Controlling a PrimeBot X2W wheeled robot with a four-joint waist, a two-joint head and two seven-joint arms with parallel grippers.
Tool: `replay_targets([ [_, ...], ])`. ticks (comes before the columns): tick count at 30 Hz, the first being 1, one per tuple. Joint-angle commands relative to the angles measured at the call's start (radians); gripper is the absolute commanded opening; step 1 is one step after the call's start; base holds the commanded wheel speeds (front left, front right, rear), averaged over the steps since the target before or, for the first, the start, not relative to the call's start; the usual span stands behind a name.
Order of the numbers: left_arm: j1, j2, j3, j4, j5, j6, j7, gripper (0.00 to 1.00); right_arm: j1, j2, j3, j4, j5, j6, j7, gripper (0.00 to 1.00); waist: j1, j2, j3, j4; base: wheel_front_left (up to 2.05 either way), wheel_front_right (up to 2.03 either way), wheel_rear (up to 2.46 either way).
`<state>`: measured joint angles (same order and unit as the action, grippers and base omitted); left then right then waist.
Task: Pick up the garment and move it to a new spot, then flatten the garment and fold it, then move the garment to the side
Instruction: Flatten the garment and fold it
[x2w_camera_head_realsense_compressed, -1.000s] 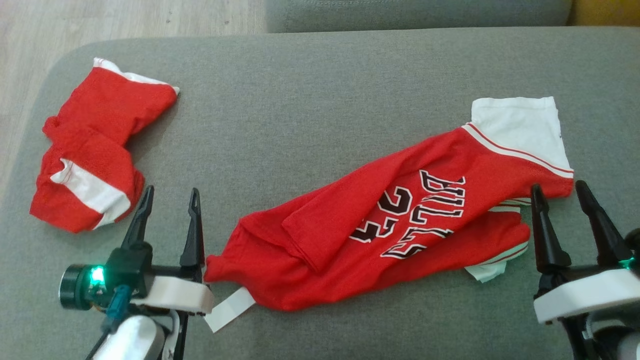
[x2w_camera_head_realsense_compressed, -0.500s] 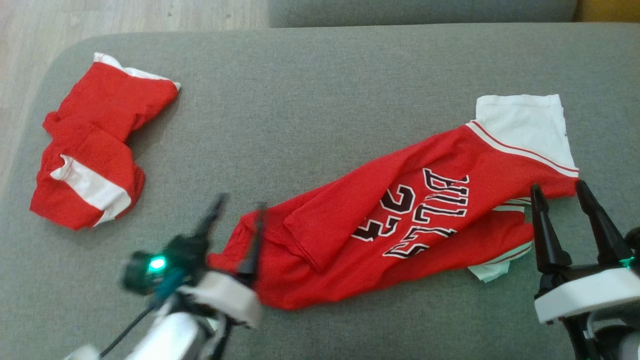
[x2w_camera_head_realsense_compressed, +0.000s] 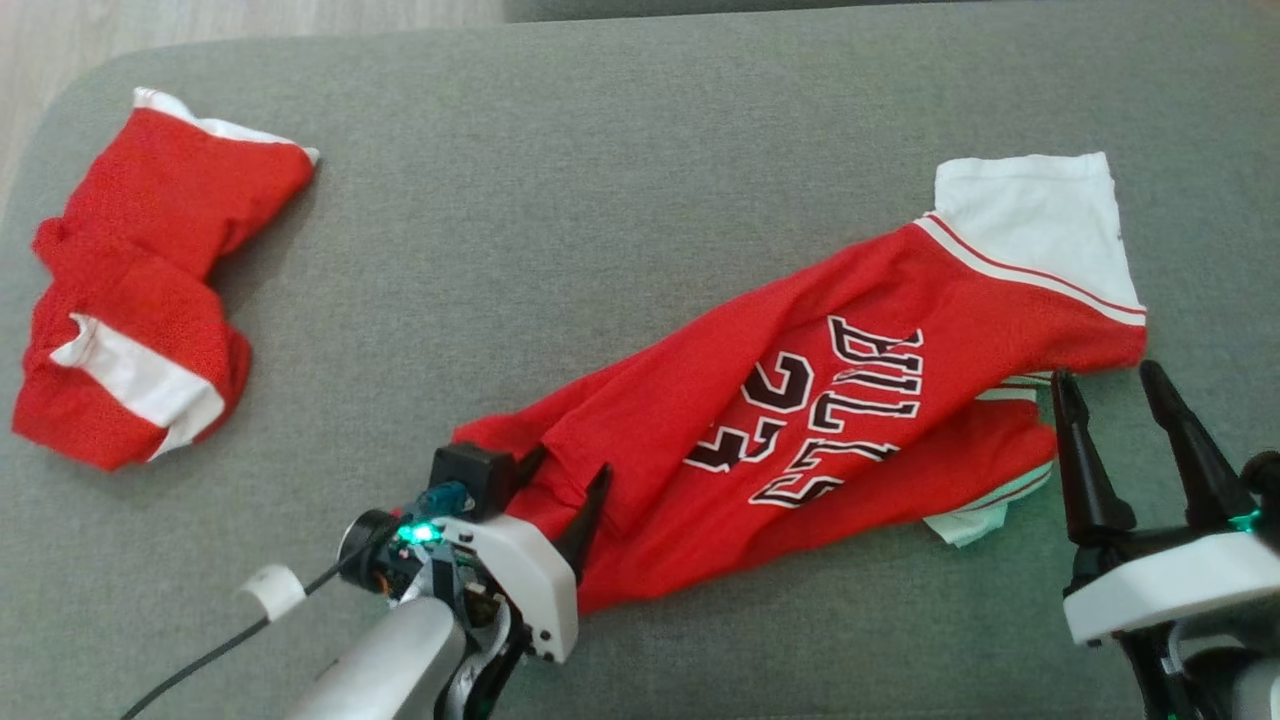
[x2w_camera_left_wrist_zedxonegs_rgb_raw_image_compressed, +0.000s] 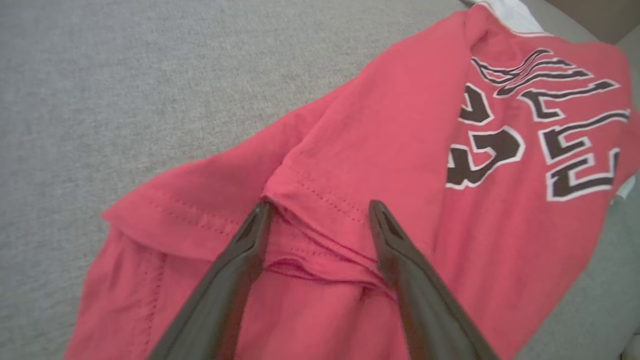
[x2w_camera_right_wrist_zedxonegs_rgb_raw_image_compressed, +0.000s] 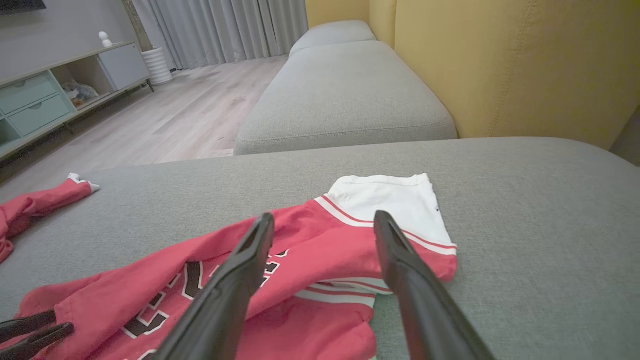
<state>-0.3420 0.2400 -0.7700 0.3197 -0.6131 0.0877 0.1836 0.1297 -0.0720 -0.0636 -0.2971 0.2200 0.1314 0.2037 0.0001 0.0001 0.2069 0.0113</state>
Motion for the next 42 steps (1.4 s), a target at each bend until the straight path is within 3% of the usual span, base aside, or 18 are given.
replay_targets([
  [1, -0.052, 0.004, 0.047, -0.007, -0.005, -0.004, -0.005, 1.0, -0.045, -0.019, 0.02, -0.031, 0.006, -0.001, -0.004, 1.0, -0.0001, -0.0001, 0.005, -0.006, 0.0, 0.0, 0.0],
  [7, -0.075, -0.01, 0.05, 0.059, -0.016, -0.019, -0.02, 1.0, -0.05, -0.018, 0.017, -0.021, 0.011, -0.001, -0.009, 1.0, -0.0001, -0.0001, 0.015, -0.015, 0.0, 0.0, 0.0],
  [8, -0.08, -0.013, 0.047, 0.063, -0.015, -0.024, -0.026, 0.55, -0.05, -0.017, 0.017, -0.02, 0.012, -0.001, -0.009, 1.0, -0.0001, -0.0001, 0.016, -0.015, 0.0, 0.0, 0.0],
  [9, -0.085, -0.015, 0.044, 0.065, -0.011, -0.029, -0.032, 0.31, -0.051, -0.017, 0.016, -0.018, 0.013, -0.001, -0.009, 1.0, -0.0001, -0.0001, 0.016, -0.015, 0.0, 0.0, 0.0],
  [10, -0.088, -0.016, 0.04, 0.067, -0.011, -0.034, -0.032, 0.0, -0.053, -0.018, 0.015, -0.017, 0.013, -0.001, -0.009, 1.0, -0.0001, -0.0001, 0.016, -0.015, 0.0, 0.0, 0.0],
  [13, -0.097, -0.012, 0.035, 0.057, 0.005, -0.032, -0.051, 0.0, -0.058, -0.023, 0.006, -0.008, 0.016, -0.001, -0.009, 1.0, -0.0001, -0.0001, 0.014, -0.013, 0.0, 0.0, 0.0],
  [18, -0.101, 0.025, 0.046, -0.017, 0.046, 0.014, -0.085, 0.0, -0.111, -0.064, -0.041, 0.063, 0.042, -0.001, 0.002, 1.0, -0.0001, -0.0001, 0.011, -0.011, 0.0, 0.0, 0.0],
  [26, -0.122, 0.078, 0.067, -0.159, 0.095, 0.078, -0.083, 0.0, -0.319, -0.226, -0.078, 0.371, 0.133, -0.001, 0.036, 1.0, -0.0001, -0.0001, 0.054, 0.012, 0.0, 0.0, 0.0],
  [31, -0.143, 0.087, 0.06, -0.217, 0.115, 0.088, -0.074, 0.0, -0.482, -0.329, -0.022, 0.6, 0.202, -0.001, 0.041, 1.0, -0.0001, -0.0001, 0.103, 0.041, 0.0, 0.0, 0.0],
  [42, -0.201, 0.066, 0.043, -0.27, 0.145, 0.095, -0.074, 0.0, -0.777, -0.477, 0.152, 0.911, 0.33, -0.001, 0.094, 1.0, -0.0001, -0.0001, 0.232, 0.105, 0.0, 0.0, 0.0],
])
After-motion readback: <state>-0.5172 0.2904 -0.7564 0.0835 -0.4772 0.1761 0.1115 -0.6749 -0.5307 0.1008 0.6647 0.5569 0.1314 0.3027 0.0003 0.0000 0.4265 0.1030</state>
